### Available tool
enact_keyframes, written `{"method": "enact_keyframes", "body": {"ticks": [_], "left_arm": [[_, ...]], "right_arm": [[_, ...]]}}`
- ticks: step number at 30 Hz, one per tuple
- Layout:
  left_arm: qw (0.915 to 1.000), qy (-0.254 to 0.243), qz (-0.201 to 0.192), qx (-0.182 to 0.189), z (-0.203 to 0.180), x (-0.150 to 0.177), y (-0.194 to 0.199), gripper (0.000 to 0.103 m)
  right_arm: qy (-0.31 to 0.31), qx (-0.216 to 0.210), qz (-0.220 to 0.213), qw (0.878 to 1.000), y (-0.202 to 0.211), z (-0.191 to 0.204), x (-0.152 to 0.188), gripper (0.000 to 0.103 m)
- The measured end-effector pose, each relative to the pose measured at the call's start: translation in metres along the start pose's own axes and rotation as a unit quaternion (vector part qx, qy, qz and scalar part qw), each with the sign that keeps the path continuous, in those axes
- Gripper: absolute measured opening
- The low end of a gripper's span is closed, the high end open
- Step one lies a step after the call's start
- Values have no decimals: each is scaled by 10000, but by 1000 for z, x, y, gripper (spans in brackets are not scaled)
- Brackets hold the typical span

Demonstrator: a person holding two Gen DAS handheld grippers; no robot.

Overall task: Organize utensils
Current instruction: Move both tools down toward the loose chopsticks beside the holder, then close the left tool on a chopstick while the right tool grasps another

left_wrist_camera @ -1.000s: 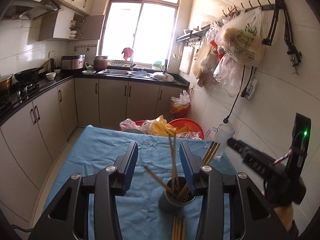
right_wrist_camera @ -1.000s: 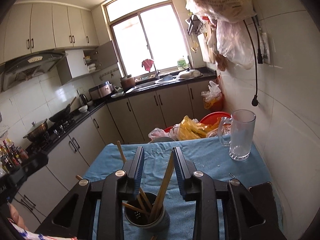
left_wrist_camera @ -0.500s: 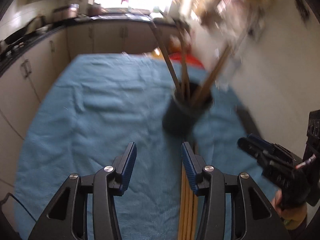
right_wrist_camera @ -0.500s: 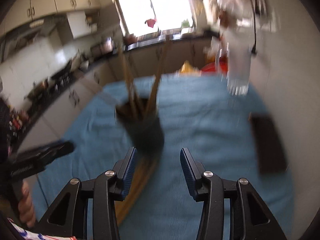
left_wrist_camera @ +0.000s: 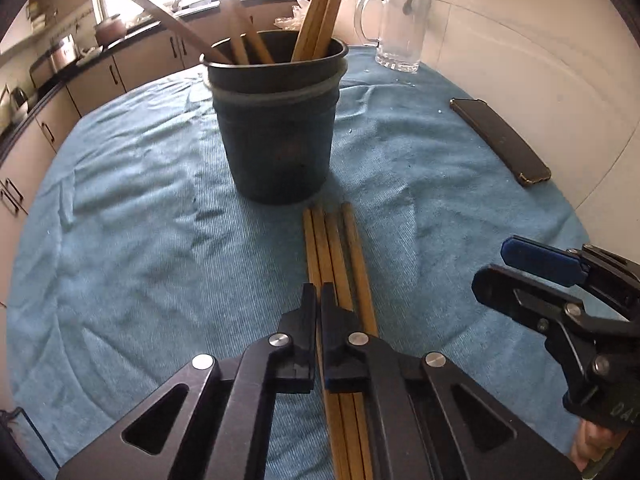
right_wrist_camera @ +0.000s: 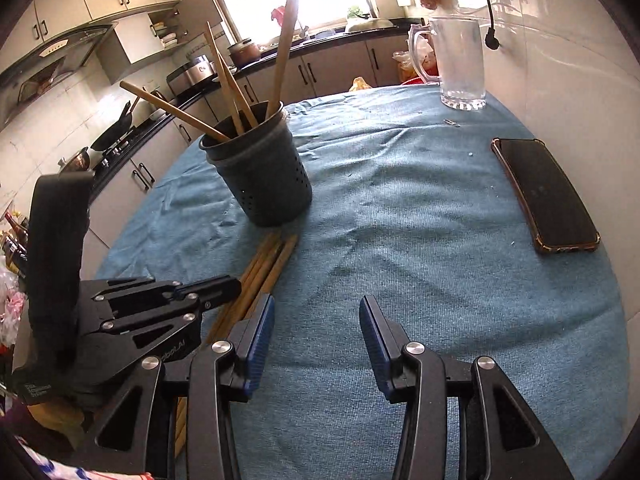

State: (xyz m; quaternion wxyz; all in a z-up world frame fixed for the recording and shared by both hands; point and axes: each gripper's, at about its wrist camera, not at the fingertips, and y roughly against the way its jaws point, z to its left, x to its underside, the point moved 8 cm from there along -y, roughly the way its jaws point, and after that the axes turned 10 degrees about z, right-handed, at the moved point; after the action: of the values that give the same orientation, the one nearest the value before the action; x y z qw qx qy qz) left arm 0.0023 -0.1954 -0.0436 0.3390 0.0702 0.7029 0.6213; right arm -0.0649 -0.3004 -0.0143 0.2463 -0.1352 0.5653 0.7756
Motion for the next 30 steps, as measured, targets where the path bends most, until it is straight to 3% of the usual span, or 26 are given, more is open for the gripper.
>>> {"method": "enact_keyframes", "body": {"ticks": [8,14,20,25,30], "left_arm": [[9984,-256,90,-501,-6,-17,-14,7],[9987,448,193,-134,28,-10,-11,6],[9907,1316,228,256,79,27,6,6],[9868,1542,110,479,88,41,12,6],[9873,1532,-42,407,89,46,16,6]], "right_arm": [[-110,-9,116,9999,-11,7,2,43],[7,3,212,9998,-10,10,2,43],[527,109,540,9971,-36,38,6,42],[702,441,643,9945,-50,56,7,34],[652,733,781,9921,-59,70,-2,13]]}}
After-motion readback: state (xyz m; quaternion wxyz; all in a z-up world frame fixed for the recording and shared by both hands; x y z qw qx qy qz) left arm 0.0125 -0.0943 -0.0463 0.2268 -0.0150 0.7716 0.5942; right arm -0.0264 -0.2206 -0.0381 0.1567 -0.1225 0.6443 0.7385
